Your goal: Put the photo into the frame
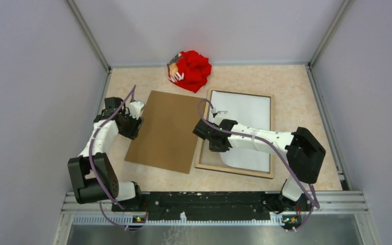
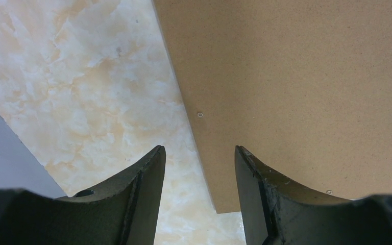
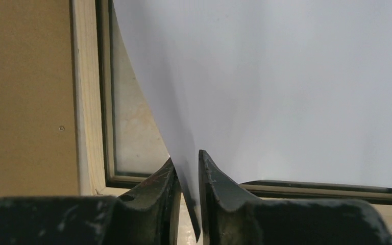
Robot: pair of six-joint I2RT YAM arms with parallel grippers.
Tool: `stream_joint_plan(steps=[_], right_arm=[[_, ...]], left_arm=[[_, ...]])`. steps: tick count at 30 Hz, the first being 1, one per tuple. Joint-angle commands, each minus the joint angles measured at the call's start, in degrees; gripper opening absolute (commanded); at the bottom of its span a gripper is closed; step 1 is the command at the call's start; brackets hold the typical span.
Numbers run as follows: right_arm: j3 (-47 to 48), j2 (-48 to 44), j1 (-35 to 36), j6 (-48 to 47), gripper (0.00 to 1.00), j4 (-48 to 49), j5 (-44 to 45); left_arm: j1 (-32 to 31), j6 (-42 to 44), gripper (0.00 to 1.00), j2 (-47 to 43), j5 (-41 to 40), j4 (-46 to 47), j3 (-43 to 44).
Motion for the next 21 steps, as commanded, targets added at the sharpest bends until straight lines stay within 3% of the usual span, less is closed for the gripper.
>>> stream_joint_plan(steps=[1, 4, 11, 21], right_arm=[[0.60, 0.12, -0.84, -1.85, 0.26, 0.92, 0.58], [-0.42, -0.43, -0.79, -2.35, 0.46, 2.04, -0.07], [-0.99, -1.25, -0.80, -4.43, 0.72, 5.16, -2.69], [-6.22, -9.22, -0.80, -7.77, 0.93, 13.51, -8.06]], left_arm=[[0.04, 1.10, 0.60, -0.92, 0.46, 1.76, -0.52], [0.10, 1.05, 0.60, -0.92, 0.84, 1.39, -0.29], [0.10, 1.55, 0.61, -0.73, 1.53, 0.54, 0.31], [0.11, 1.45, 0.61, -0.36, 1.67, 0.38, 0.74]])
